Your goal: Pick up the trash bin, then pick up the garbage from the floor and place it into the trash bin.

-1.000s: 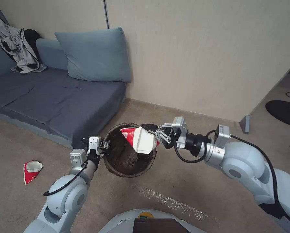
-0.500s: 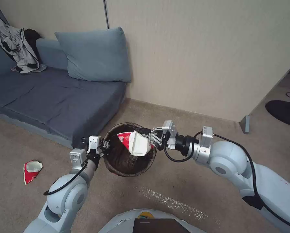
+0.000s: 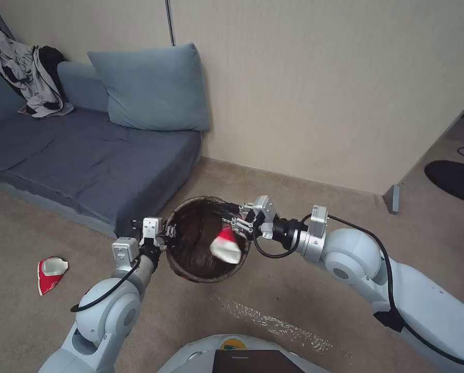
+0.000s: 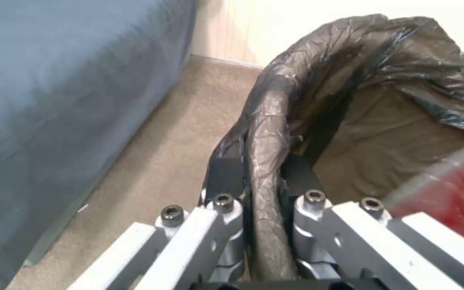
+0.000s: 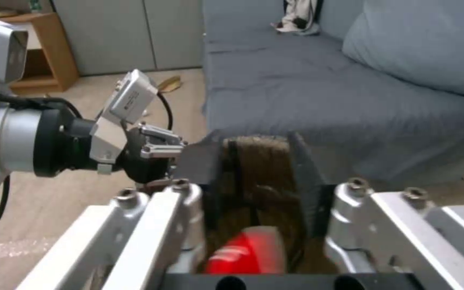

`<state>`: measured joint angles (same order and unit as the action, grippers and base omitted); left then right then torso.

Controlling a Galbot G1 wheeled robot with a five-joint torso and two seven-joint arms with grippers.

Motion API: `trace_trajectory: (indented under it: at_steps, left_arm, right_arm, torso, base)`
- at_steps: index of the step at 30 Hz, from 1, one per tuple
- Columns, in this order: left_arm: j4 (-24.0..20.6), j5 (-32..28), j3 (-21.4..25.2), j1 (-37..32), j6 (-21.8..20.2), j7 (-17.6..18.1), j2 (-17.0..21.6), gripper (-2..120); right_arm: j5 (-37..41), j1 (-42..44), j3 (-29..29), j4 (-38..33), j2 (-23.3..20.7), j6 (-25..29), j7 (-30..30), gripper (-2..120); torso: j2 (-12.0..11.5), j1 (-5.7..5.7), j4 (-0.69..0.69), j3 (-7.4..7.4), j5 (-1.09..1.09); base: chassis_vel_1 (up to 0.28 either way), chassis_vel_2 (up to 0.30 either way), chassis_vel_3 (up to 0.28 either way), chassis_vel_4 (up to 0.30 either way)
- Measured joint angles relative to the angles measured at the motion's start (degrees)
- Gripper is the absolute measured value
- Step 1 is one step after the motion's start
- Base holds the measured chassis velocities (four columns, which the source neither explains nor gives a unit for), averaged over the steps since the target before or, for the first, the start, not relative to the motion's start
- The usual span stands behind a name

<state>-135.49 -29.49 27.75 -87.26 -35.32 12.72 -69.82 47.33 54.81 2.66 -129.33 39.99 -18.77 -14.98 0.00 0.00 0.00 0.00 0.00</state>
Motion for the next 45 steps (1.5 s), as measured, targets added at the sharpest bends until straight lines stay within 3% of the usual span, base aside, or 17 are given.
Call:
trace_trajectory:
  at_steps: [13, 19, 27, 34, 40, 45]
  left_arm:
    - [0.29, 0.00, -0.13, 0.25, 0.01, -0.27, -0.31, 5]
    - [0.32, -0.06, 0.00, 0.30, 0.08, -0.32, -0.57, 5]
    - [0.32, -0.54, 1.09, -0.02, 0.44, -0.35, -1.05, 5]
    - [-0.88, -0.07, 2.83, -2.20, 1.29, -0.56, -2.02, 5]
    - [-2.27, 1.78, 4.18, -4.71, 2.48, -1.38, -3.35, 5]
    - [-3.26, 3.87, 4.46, -6.62, 3.34, -2.28, -4.27, 5]
  right_arm:
    - [1.77, -0.15, 0.43, -0.65, 0.15, -0.04, 1.59, 79]
    - [2.79, 2.29, 4.54, -2.07, -0.19, -0.04, 1.75, 98]
    - [3.07, 13.24, 18.33, -4.92, -0.24, 0.93, -0.79, 100]
    - [0.77, 18.52, 22.48, -4.34, 1.83, 4.09, -0.82, 100]
    - [-5.87, 24.77, 24.89, -4.30, 6.10, 8.04, 1.76, 100]
    - [-12.42, 30.60, 27.61, -3.75, 12.43, 12.48, 5.77, 100]
  torso:
    - [0.00, 0.00, 0.01, 0.00, 0.00]
    - [0.00, 0.00, 0.01, 0.00, 0.01]
    - [0.00, 0.00, 0.01, 0.00, 0.01]
    - [0.00, 0.00, 0.03, 0.00, 0.01]
    - [0.00, 0.00, -0.01, 0.00, 0.00]
    - [0.00, 0.00, 0.02, -0.01, 0.00]
  base:
    - [0.000, 0.000, 0.000, 0.000]
    - [0.000, 0.000, 0.000, 0.000]
    - [0.000, 0.000, 0.000, 0.000]
    - [0.000, 0.000, 0.000, 0.000]
    - [0.000, 0.000, 0.000, 0.000]
    - [0.000, 0.000, 0.000, 0.000]
